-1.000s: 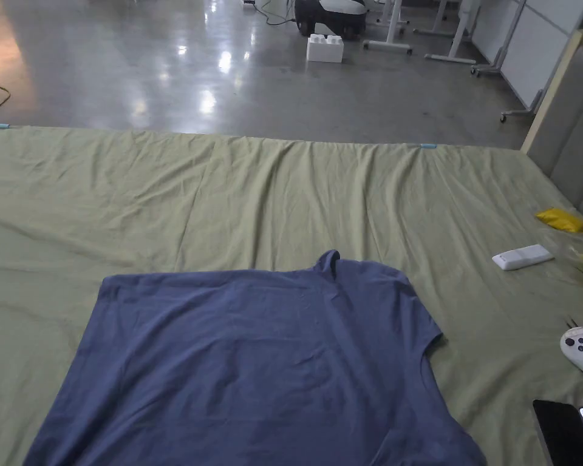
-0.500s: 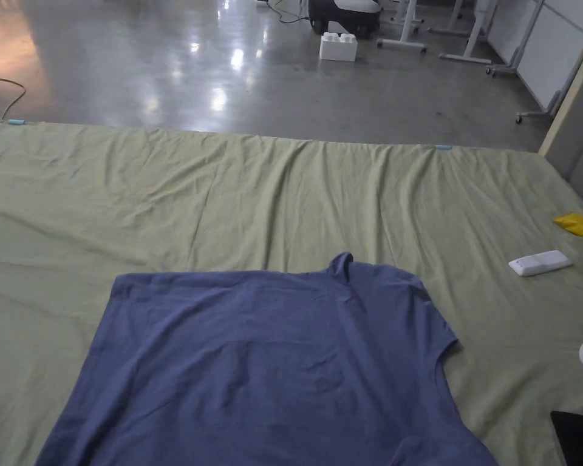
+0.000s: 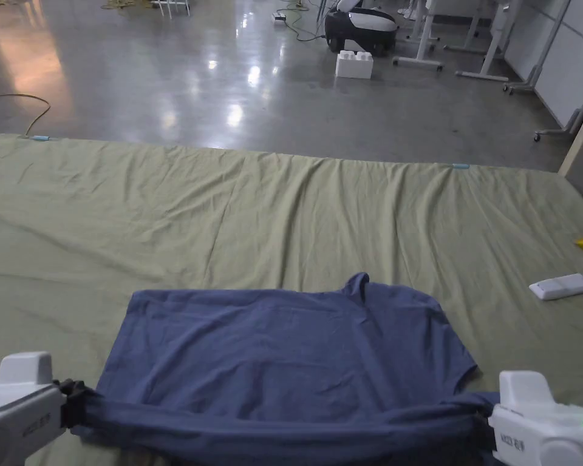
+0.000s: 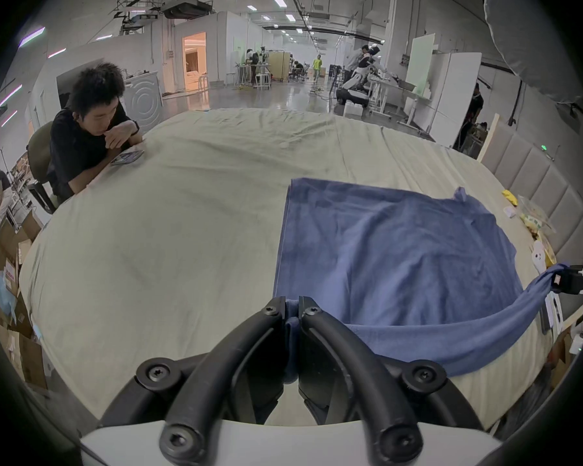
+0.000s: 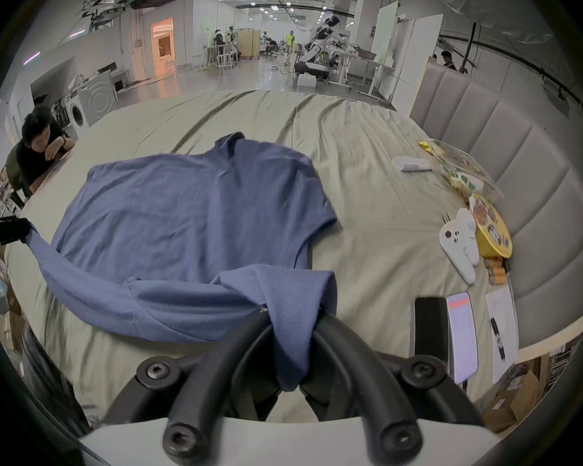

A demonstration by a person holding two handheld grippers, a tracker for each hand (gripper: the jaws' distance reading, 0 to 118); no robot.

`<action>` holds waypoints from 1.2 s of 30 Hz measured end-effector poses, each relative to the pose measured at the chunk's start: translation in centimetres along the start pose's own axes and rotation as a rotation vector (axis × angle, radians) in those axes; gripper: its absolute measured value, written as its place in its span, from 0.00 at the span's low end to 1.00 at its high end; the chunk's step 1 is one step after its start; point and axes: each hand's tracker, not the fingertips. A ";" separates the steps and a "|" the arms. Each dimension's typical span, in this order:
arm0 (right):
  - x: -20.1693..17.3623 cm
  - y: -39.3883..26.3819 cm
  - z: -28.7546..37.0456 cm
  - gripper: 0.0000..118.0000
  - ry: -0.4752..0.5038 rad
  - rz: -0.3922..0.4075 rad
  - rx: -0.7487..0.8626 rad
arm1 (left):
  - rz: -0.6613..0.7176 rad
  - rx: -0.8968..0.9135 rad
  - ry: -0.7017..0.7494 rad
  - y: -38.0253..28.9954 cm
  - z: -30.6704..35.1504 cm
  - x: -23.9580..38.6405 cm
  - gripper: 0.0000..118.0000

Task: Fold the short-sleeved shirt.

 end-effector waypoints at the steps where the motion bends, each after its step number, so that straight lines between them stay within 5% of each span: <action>1: 0.1 0.7 -1.1 0.05 -0.001 -0.005 -0.002 | -0.002 -0.003 0.010 1.6 -1.9 0.6 0.06; 16: 0.3 3.9 -11.8 0.07 0.000 -0.021 -0.078 | -0.023 -0.122 0.060 8.6 -15.0 2.4 0.06; 20: -0.1 3.7 -11.1 0.29 -0.010 -0.019 -0.065 | -0.037 -0.107 0.052 8.5 -14.6 2.3 0.07; 23: -0.5 3.8 -9.2 0.64 -0.037 -0.005 0.028 | -0.048 -0.068 0.027 8.2 -13.1 2.4 0.43; 24: -0.9 3.8 -8.3 0.71 -0.040 0.008 0.062 | -0.049 -0.056 0.009 8.2 -12.7 2.4 0.63; 25: -1.3 3.8 -7.3 0.73 -0.035 0.026 0.106 | -0.052 -0.037 -0.005 7.9 -11.7 2.7 0.68; 36: -6.2 4.0 4.4 0.73 -0.042 -0.058 0.647 | -0.085 0.351 -0.086 6.8 -0.8 7.7 0.64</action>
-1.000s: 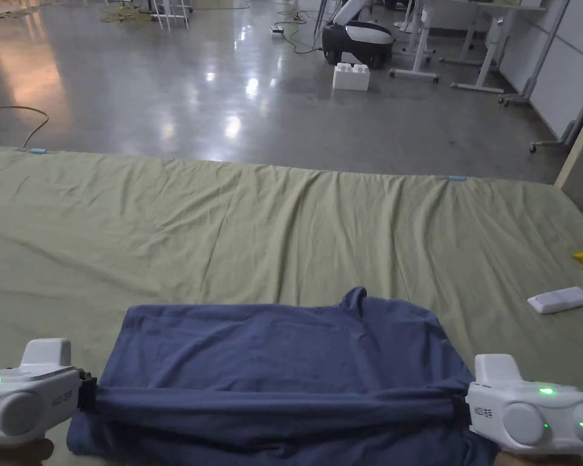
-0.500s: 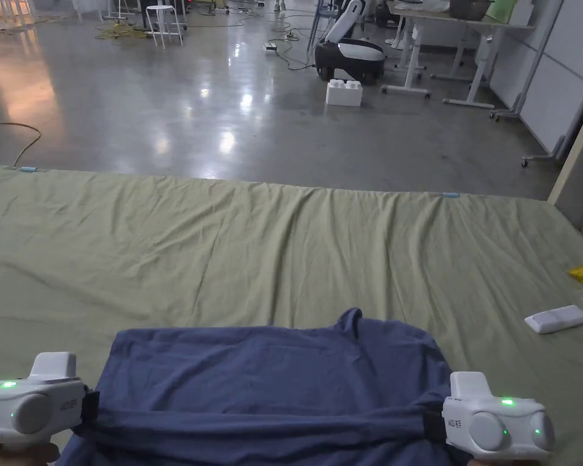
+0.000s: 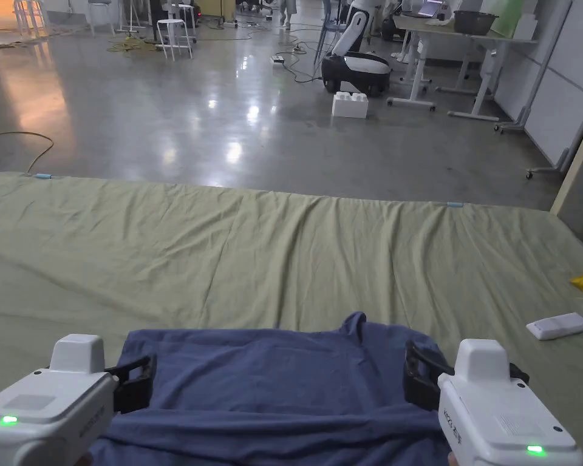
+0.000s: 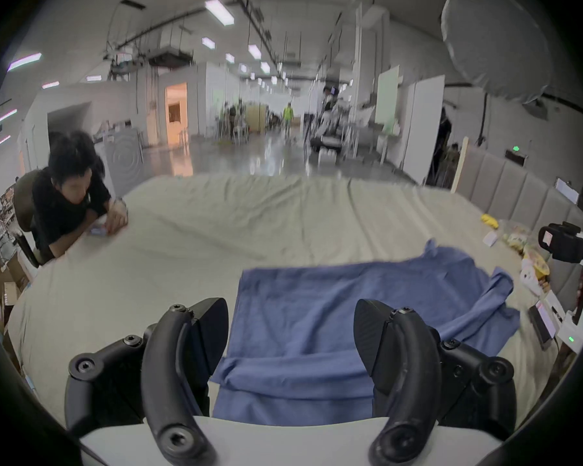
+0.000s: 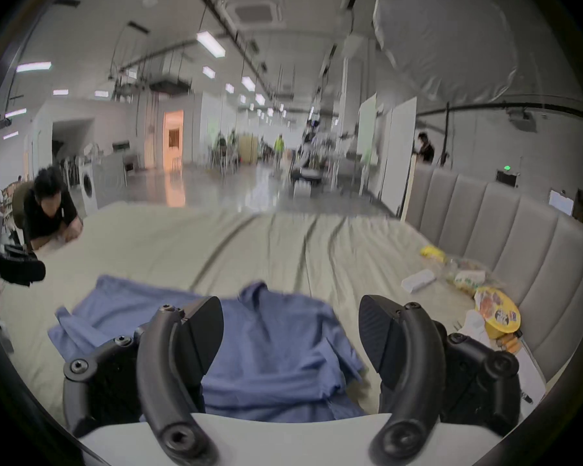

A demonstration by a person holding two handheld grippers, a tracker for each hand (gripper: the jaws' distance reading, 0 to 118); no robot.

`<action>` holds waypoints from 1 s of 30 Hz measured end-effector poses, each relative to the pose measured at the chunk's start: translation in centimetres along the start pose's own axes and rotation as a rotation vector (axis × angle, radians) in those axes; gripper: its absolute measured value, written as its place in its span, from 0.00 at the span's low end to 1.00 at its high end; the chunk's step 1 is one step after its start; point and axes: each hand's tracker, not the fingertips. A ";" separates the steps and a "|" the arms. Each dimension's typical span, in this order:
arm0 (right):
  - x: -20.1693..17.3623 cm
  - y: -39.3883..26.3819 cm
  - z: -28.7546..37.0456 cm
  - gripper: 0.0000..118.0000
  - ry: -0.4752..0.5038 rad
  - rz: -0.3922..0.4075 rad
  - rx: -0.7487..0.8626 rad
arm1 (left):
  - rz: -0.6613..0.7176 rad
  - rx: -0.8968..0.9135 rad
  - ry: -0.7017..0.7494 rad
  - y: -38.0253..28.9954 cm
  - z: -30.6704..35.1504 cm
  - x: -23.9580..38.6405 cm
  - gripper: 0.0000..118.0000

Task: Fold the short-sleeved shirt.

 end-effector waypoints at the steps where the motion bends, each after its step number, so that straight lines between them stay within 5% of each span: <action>1: -0.4 0.4 0.9 0.73 -0.010 -0.018 0.039 | -0.009 0.035 0.005 0.3 1.2 0.8 0.61; 4: -1.6 1.3 3.5 0.61 -0.035 -0.035 0.160 | -0.057 0.166 0.029 0.8 4.2 2.7 0.39; 6: -2.1 1.6 5.1 0.58 -0.046 -0.038 0.205 | -0.086 0.228 0.068 0.9 5.8 3.9 0.36; 8: -2.5 1.8 6.1 0.31 -0.059 -0.032 0.229 | -0.080 0.263 0.085 0.9 7.2 4.6 0.13; 9: -2.8 1.8 6.5 0.13 -0.070 -0.031 0.228 | -0.071 0.269 0.083 0.8 7.7 5.0 0.11; 12: -2.9 1.7 7.1 0.05 -0.065 -0.029 0.244 | -0.077 0.272 0.081 0.5 8.6 5.4 0.05; 19: -2.7 1.1 7.6 0.02 -0.066 -0.003 0.229 | -0.038 0.194 0.092 -1.3 8.4 3.1 0.05; 30: -1.8 -1.4 6.4 0.02 -0.031 -0.033 0.097 | 0.159 -0.339 0.037 -5.6 -0.3 -7.1 0.07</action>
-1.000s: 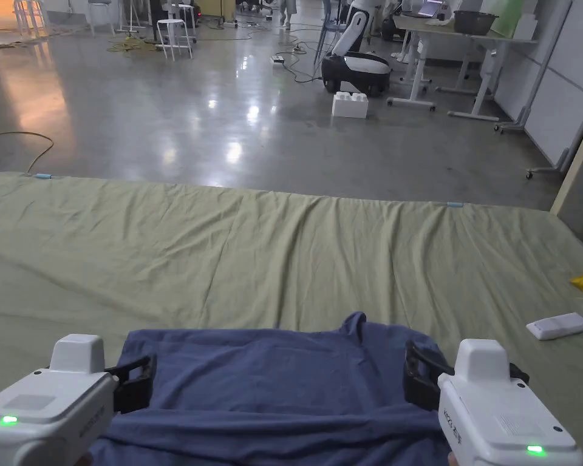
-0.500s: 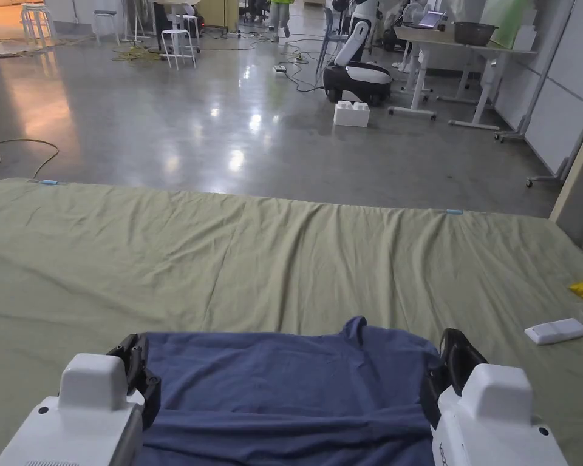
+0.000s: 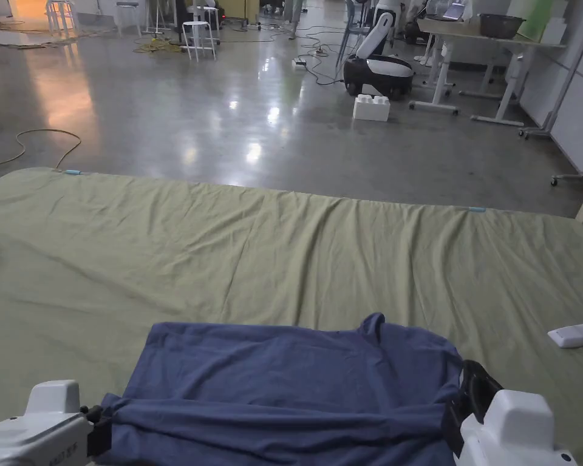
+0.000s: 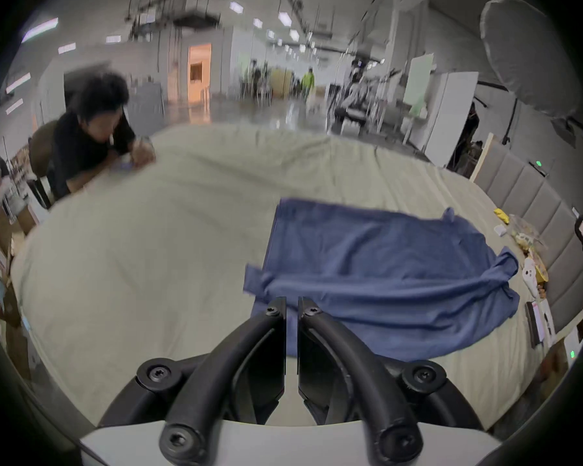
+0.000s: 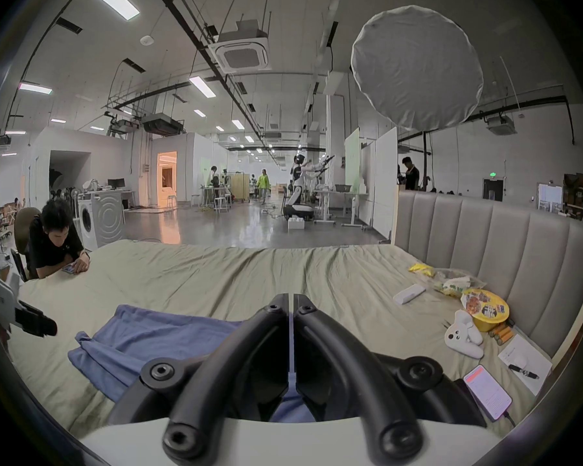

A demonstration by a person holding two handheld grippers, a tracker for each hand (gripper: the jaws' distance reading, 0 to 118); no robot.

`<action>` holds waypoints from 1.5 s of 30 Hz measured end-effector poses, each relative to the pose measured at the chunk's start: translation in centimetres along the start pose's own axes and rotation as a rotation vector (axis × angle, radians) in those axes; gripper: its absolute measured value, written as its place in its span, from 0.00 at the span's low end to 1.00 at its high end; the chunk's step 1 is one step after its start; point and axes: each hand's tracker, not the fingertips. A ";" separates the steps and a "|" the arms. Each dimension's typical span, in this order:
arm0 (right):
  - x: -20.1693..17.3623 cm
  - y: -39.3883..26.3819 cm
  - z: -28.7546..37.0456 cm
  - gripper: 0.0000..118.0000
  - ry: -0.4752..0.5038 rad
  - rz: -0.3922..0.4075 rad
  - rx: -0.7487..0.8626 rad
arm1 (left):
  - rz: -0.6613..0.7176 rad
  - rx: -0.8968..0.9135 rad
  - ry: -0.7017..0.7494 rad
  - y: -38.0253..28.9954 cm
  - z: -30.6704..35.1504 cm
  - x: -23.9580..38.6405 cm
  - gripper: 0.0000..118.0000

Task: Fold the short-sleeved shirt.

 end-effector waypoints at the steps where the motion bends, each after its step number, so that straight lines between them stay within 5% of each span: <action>1: 0.1 -0.1 0.0 0.02 -0.001 -0.001 -0.009 | 0.004 -0.052 0.002 0.2 -1.2 -0.9 0.13; 4: 0.4 -0.5 0.0 0.02 -0.007 0.014 -0.020 | -0.017 -0.119 0.034 0.9 -3.6 -1.3 0.51; 7: 0.9 -0.7 -0.2 0.02 0.005 -0.021 -0.073 | -0.017 -0.210 0.045 1.0 -6.2 -1.4 0.62; 15: 2.0 -1.4 -0.6 0.02 0.007 -0.054 -0.156 | -0.138 -0.350 0.089 -0.5 -9.8 -0.5 0.63; 20: 2.8 -2.2 -1.0 0.02 -0.001 -0.077 -0.194 | -0.137 -0.370 0.109 -0.4 -9.5 0.8 0.52; 25: 4.3 -2.9 -1.7 0.03 -0.019 -0.060 -0.247 | -0.261 -0.356 0.069 -0.9 -9.0 2.7 0.11; 27: 5.7 -3.5 -2.3 0.06 0.011 -0.088 -0.279 | -0.337 -0.348 0.046 -1.4 -8.8 3.3 0.08; 29: 7.7 -4.4 -3.2 0.23 0.003 -0.131 -0.382 | -0.332 -0.332 0.058 -1.7 -8.3 3.1 0.08; 31: 9.3 -5.3 -4.3 0.41 -0.002 -0.093 -0.465 | -0.251 -0.301 0.041 -1.5 -7.9 2.1 0.07; 36: 11.4 -8.1 -7.0 0.46 0.029 -0.011 -0.620 | -0.193 -0.241 0.039 -1.7 -6.2 0.8 0.07; 42: 10.0 -11.8 -10.8 0.75 0.095 0.044 -0.764 | -0.170 -0.181 0.039 -1.9 -4.4 0.8 0.07; 45: 8.7 -13.5 -12.5 0.76 0.095 0.112 -0.835 | -0.181 -0.161 0.047 -2.0 -4.3 0.9 0.07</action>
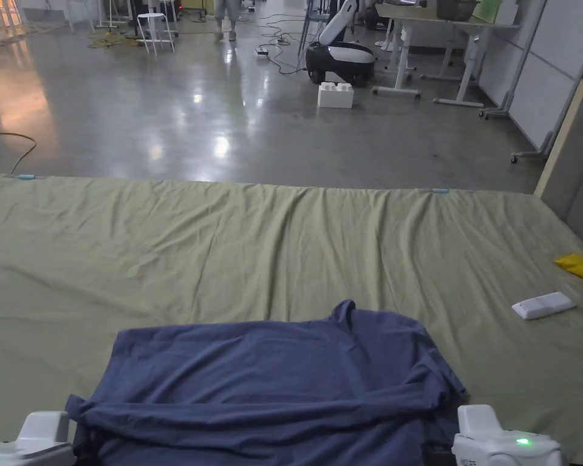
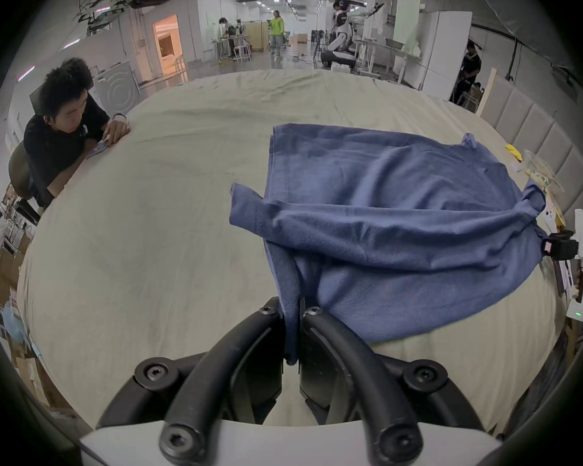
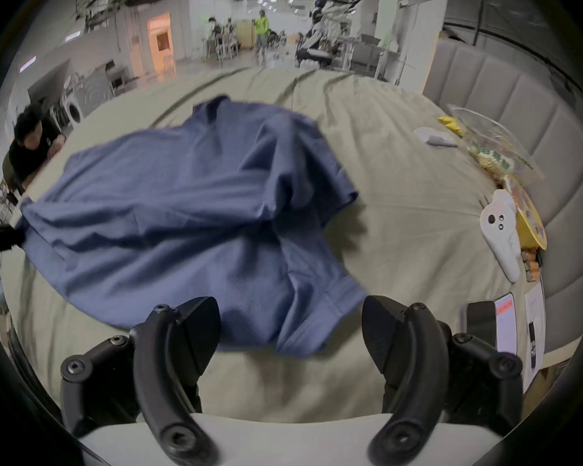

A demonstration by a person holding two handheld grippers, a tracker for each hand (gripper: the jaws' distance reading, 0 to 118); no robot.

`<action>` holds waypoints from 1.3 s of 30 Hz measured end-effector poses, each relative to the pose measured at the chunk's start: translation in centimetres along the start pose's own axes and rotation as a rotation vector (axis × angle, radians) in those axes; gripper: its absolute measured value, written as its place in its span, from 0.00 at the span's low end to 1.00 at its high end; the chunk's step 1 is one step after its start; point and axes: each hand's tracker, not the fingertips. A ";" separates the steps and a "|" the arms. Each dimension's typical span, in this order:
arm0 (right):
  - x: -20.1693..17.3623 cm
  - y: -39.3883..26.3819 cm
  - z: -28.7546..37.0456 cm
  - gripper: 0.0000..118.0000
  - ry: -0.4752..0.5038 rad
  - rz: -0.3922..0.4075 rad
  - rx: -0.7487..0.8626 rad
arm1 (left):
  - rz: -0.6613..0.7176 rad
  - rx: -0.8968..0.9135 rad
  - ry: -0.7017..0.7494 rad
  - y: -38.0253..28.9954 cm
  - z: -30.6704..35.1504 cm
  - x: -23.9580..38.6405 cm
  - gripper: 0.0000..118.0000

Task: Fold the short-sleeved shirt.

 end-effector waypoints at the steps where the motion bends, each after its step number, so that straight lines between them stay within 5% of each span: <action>1: -0.3 -0.1 -0.7 0.71 0.011 0.004 -0.025 | -0.003 0.003 0.000 0.1 0.1 0.0 0.07; 3: -0.3 -0.4 -1.5 0.33 0.071 -0.038 -0.079 | 0.004 0.009 0.001 0.2 0.3 0.1 0.07; 4: -0.3 -0.5 -1.3 0.27 0.105 -0.107 -0.051 | 0.008 0.014 -0.002 0.2 0.5 0.1 0.07; 6: -0.3 -0.4 -0.6 0.15 0.079 -0.105 -0.036 | 0.010 0.028 0.000 0.3 1.0 0.3 0.07; 9: -0.9 -0.2 0.2 0.12 0.061 -0.034 -0.029 | 0.004 0.044 -0.007 0.8 1.8 0.3 0.07; 24: -0.3 0.5 11.9 0.12 0.036 0.031 0.133 | 0.034 0.142 -0.054 1.8 9.4 -1.4 0.07; 39: -3.1 -12.1 11.1 0.12 0.034 0.061 -0.095 | 0.041 -0.137 -0.006 -10.6 6.7 -1.9 0.07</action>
